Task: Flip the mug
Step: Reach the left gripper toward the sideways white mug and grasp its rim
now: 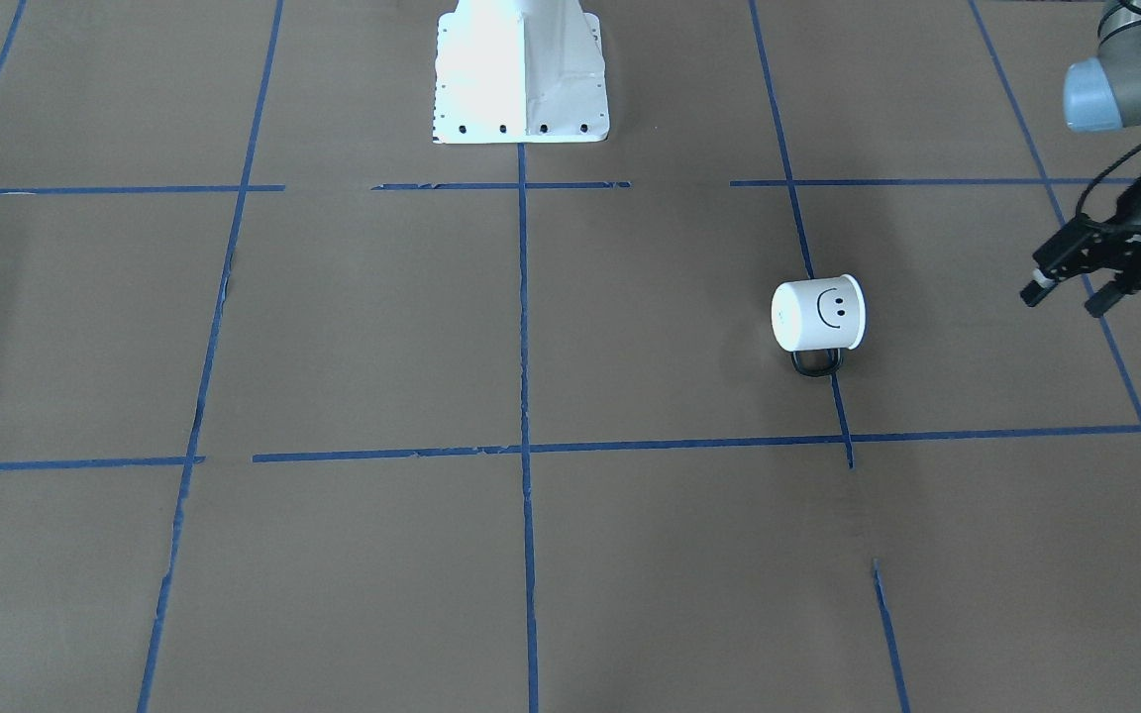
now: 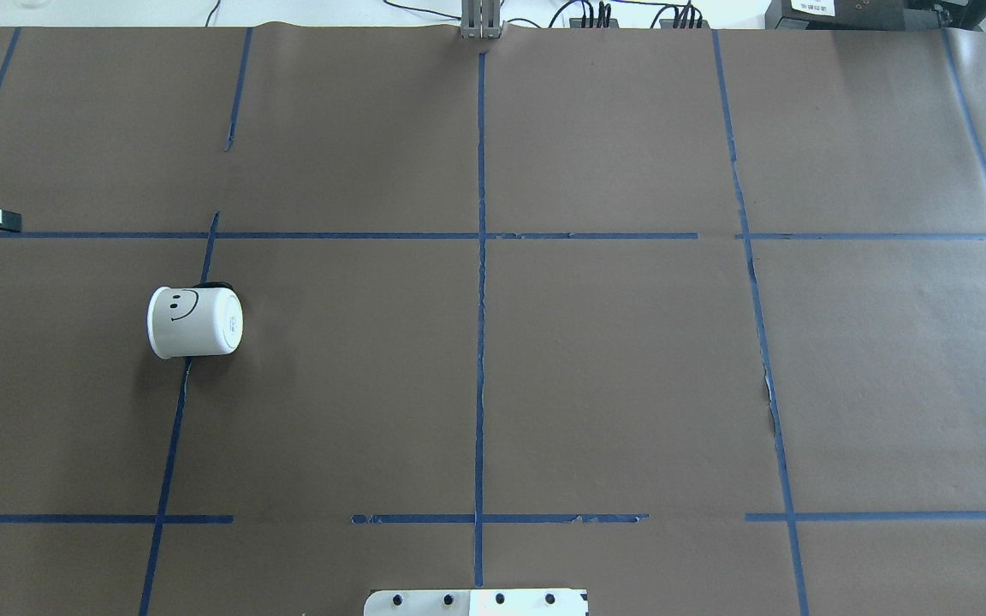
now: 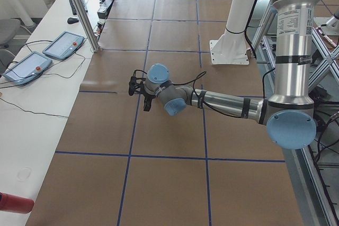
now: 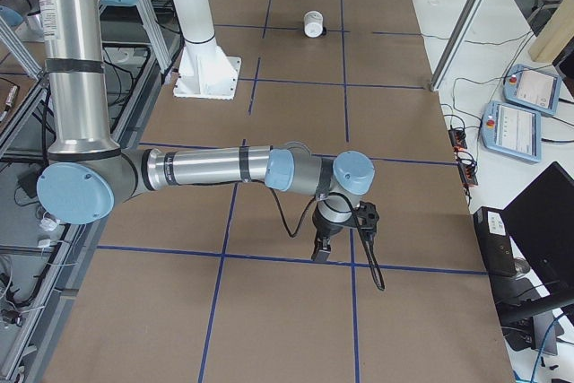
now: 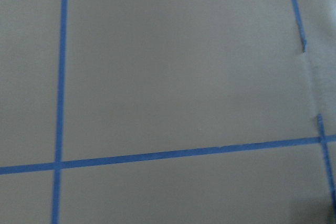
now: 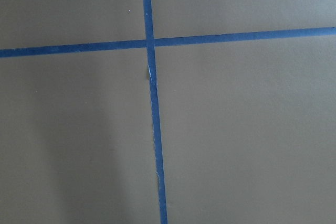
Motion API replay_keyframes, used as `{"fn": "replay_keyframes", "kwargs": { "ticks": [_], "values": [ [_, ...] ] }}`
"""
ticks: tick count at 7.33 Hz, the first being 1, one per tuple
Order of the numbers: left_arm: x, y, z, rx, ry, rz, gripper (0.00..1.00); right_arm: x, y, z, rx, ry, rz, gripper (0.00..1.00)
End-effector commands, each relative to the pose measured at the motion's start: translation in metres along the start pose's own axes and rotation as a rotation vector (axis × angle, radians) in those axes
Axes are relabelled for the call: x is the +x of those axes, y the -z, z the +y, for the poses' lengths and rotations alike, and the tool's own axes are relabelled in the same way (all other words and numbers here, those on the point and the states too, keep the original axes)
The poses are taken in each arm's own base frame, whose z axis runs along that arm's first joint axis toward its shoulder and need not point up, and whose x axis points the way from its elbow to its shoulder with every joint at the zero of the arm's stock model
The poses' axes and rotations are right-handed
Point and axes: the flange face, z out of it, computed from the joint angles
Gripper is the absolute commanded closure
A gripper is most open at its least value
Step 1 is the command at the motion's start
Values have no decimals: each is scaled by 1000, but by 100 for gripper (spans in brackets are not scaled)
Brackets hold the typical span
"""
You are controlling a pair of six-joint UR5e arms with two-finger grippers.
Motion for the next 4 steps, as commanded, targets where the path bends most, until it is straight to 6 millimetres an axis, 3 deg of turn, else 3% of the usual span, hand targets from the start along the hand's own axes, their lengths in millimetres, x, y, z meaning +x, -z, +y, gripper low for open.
{"fn": "replay_keyframes", "kwargs": {
  "ticks": [1,2,4],
  "values": [
    [48,-45,63,11,117,149,0,0,0,0,-1,-1,0,0],
    [57,-55,80,28,138,221,0,0,0,0,0,0,0,0],
    [19,-74,91,121,138,356,0,0,0,0,0,0,0,0]
  ]
}}
